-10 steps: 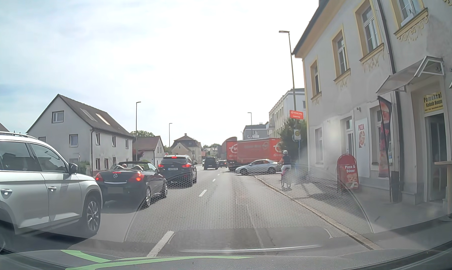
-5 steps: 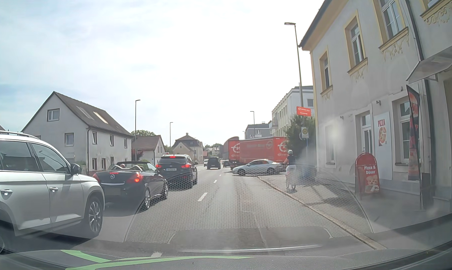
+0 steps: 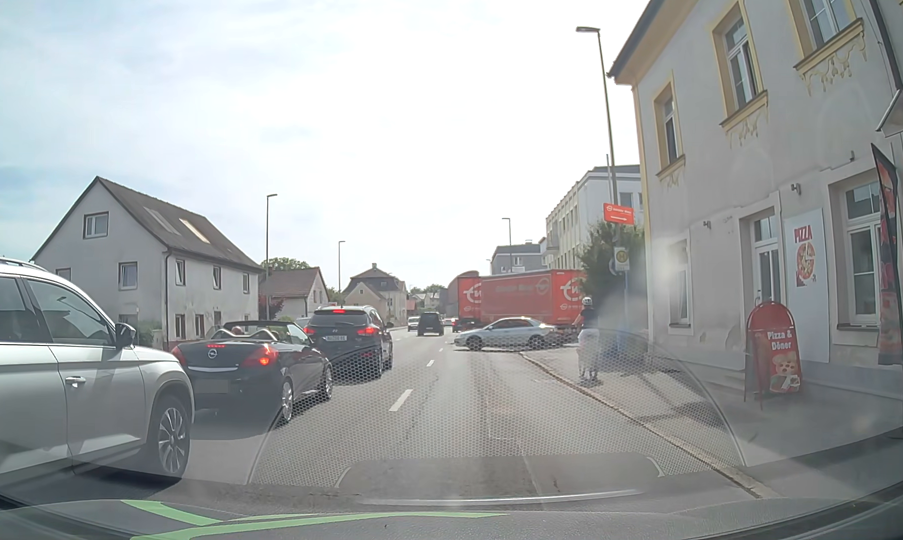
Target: Follow the waypoints while adhering to traffic rules and regulations
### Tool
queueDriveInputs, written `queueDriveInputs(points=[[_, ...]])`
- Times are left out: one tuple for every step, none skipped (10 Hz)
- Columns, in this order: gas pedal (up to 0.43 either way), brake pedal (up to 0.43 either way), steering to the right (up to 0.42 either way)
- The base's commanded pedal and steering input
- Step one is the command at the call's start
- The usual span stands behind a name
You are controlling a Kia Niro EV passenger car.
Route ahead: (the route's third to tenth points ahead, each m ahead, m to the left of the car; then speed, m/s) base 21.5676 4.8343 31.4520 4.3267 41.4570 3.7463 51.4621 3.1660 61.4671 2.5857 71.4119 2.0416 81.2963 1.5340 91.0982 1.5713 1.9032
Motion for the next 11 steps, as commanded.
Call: queueDriveInputs(points=[[0.0, 0.268, -0.007], [0.0, 0.262, -0.007], [0.0, 0.256, -0.007], [0.0, 0.25, -0.008], [0.0, 0.244, -0.008], [0.0, 0.226, -0.008], [0.0, 0.213, -0.009], [0.0, 0.207, -0.009], [0.0, 0.207, -0.009], [0.0, 0.195, -0.009], [0.0, 0.189, -0.009]])
